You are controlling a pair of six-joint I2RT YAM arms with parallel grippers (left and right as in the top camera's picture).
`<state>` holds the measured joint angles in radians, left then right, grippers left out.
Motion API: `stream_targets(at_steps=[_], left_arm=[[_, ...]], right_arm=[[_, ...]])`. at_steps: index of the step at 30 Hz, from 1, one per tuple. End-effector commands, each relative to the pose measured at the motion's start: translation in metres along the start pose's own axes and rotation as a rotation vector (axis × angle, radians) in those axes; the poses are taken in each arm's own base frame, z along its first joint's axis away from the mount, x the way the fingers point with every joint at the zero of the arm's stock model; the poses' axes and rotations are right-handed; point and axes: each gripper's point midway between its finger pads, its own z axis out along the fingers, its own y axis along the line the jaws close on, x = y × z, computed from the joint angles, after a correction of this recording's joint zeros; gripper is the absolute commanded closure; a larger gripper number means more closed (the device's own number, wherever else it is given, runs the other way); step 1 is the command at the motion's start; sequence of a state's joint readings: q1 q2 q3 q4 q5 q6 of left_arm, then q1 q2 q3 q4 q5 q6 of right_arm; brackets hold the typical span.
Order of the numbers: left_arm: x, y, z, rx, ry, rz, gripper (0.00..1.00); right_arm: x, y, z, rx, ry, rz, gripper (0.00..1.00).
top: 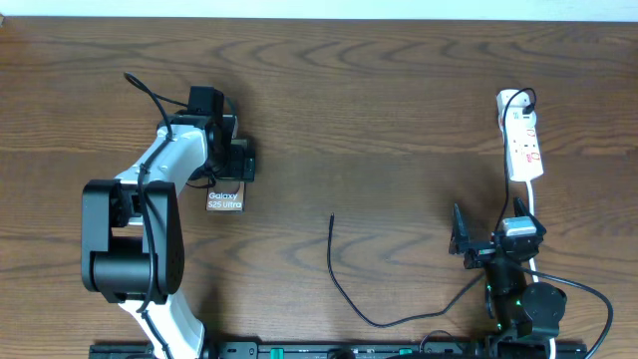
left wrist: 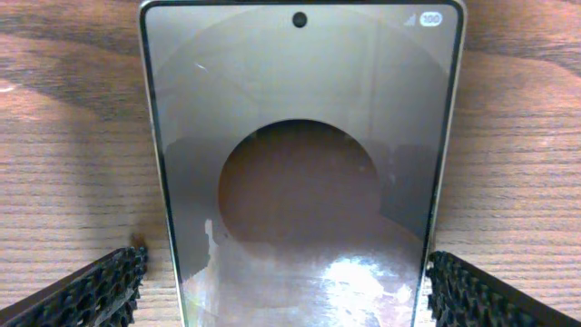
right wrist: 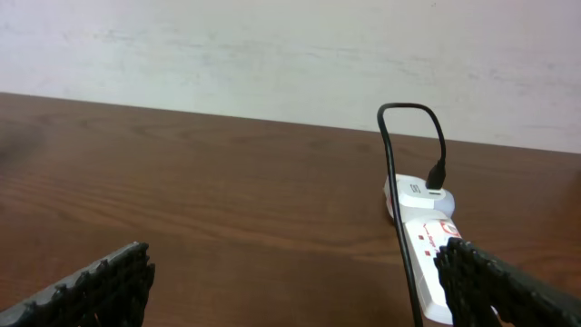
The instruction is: Plug charger to phone and switch on socket
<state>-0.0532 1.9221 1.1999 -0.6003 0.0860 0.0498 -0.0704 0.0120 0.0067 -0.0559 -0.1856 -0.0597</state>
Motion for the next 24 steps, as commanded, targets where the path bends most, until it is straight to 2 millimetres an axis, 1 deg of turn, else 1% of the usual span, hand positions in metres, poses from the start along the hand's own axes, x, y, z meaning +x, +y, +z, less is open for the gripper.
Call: stream_targets(at_steps=[1, 24], left_arm=[[0.0049, 0.0062, 0.005, -0.029, 0.018, 0.007, 0.02], [0.0075, 0.0014, 0.0076, -0.008, 0.031, 0.009, 0.02]], right_arm=[[0.0003, 0.001, -0.0002, -0.003, 0.0, -0.009, 0.01], [0.0003, 0.0009, -0.0002, -0.002, 0.0, -0.009, 0.01]])
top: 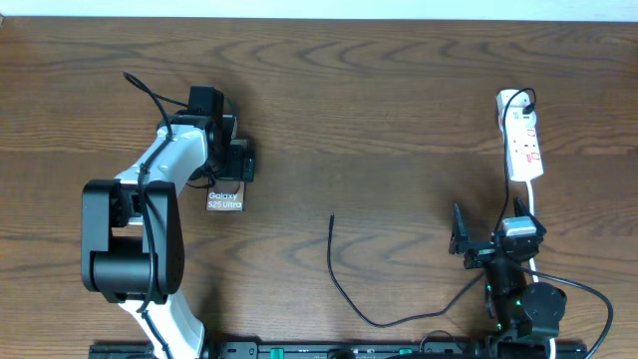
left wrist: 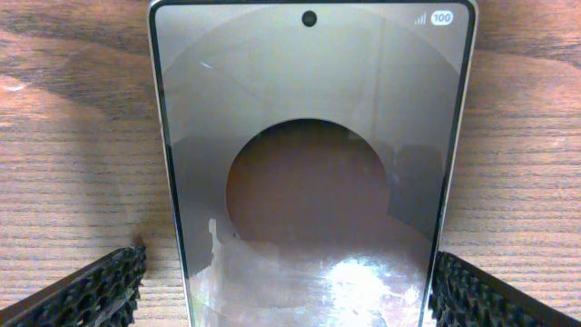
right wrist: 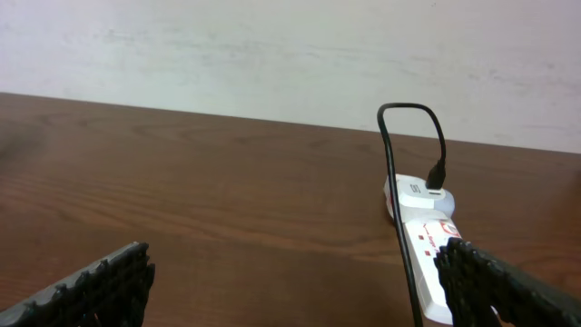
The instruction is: Plug charger to phone and switch on socket
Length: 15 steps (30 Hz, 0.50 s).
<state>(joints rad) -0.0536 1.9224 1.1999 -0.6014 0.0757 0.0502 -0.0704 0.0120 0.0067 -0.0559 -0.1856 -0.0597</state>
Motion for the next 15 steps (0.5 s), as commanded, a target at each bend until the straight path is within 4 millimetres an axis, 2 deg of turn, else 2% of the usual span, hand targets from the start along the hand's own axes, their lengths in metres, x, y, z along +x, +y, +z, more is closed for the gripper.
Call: stream_targets(at_steps=[1, 15], left_arm=[[0.0073, -0.0003, 0.0074, 0.002, 0.03, 0.008, 0.02], [0.011, -0.0012, 0.0074, 0.003, 0.045, 0.01, 0.02]], right_arm=[[0.0003, 0.001, -0.0002, -0.003, 0.0, -0.009, 0.01], [0.0003, 0.0009, -0.0002, -0.002, 0.0, -0.009, 0.01]])
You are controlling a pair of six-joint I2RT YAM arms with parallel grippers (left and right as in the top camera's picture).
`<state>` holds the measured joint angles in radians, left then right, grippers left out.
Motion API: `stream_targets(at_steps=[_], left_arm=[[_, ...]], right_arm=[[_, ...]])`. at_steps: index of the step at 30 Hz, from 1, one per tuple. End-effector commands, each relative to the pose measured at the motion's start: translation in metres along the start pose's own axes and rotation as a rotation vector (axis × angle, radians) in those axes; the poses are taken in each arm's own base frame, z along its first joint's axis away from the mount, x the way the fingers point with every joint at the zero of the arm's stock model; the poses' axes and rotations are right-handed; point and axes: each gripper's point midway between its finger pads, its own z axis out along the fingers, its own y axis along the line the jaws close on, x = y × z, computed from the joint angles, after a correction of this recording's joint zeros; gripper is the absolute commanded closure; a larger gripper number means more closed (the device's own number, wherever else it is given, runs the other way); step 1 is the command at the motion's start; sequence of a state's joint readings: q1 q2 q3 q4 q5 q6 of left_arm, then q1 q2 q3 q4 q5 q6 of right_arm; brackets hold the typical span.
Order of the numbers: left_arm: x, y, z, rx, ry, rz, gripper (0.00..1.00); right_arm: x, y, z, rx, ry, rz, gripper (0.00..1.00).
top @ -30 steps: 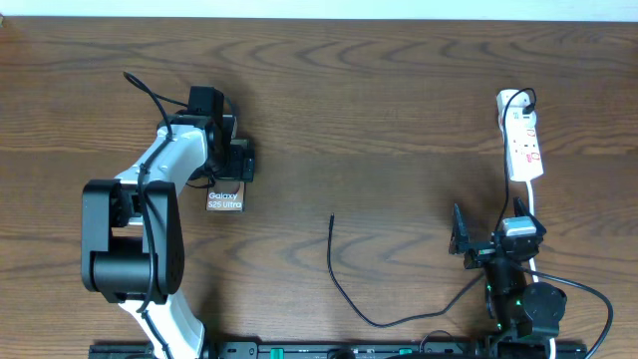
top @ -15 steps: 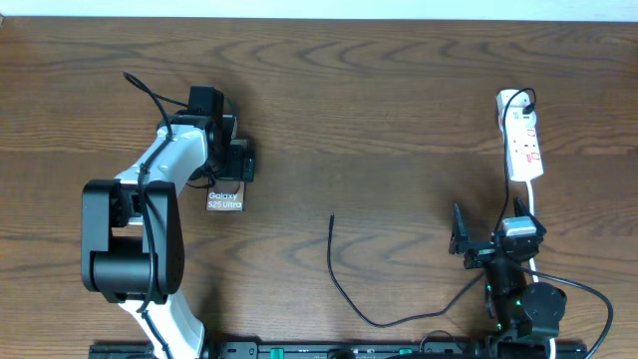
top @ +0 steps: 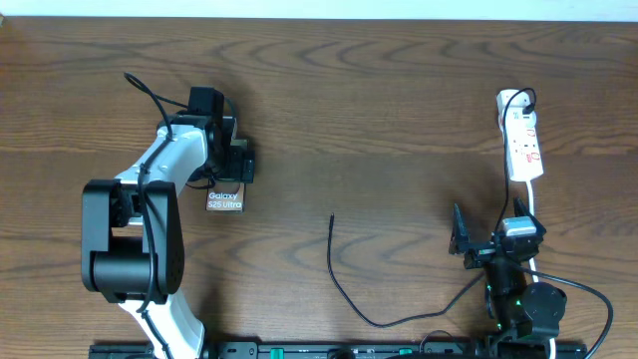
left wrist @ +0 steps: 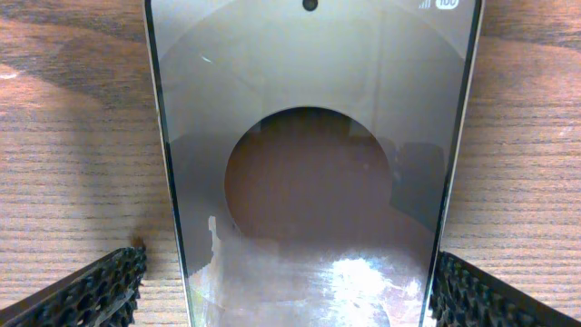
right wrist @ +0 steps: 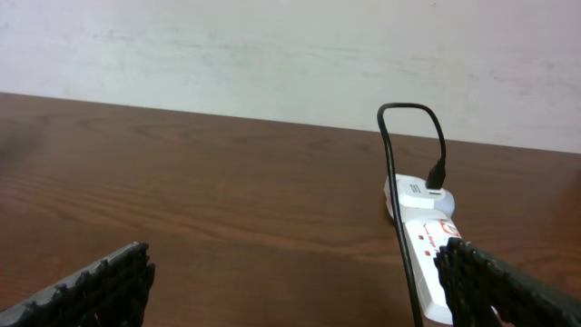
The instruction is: Plug charger to phone and switch on socket
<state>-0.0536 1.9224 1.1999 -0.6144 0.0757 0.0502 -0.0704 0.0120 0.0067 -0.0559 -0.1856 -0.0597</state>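
The phone (left wrist: pixel 309 163) lies flat on the wooden table, screen up, and fills the left wrist view; from overhead its "Galaxy S25 Ultra" end (top: pixel 224 199) sticks out below the left gripper (top: pixel 227 160). That gripper (left wrist: pixel 290 304) is open, its fingers (left wrist: pixel 91 291) standing either side of the phone, the right one close to its edge. The black charger cable (top: pixel 344 289) lies loose mid-table, its free end (top: pixel 332 216) apart from the phone. The white power strip (top: pixel 520 135) sits far right, with the cable plugged in at its far end (right wrist: pixel 436 177). The right gripper (top: pixel 488 241) is open and empty.
The cable runs from the power strip (right wrist: pixel 427 254) down past the right arm's base (top: pixel 523 304) and loops along the table's front edge. A pale wall (right wrist: pixel 272 54) stands behind the table's far edge. The left arm's body (top: pixel 130 239) occupies the front left.
In the left wrist view the phone's camera hole has shifted up toward the top edge, so the left gripper has moved slightly along the phone. The right arm and the cable are unchanged.
The left gripper stood open over the phone throughout. The phone sat slightly left of centre in its view at first, then centred, and now a little farther up the frame. The right gripper, cable and power strip have stayed put.
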Motion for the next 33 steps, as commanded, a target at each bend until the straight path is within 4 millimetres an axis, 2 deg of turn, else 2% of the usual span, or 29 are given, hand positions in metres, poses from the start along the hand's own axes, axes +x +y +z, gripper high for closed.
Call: stream_targets(at_steps=[1, 33], left_arm=[[0.0079, -0.0019, 0.0076, 0.003, 0.033, 0.013, 0.02], [0.0131, -0.0047, 0.0133, 0.004, 0.036, 0.021, 0.02]], right_arm=[[0.0003, 0.001, -0.0002, -0.003, 0.0, -0.009, 0.01], [0.0003, 0.001, -0.0002, -0.003, 0.0, -0.009, 0.01]])
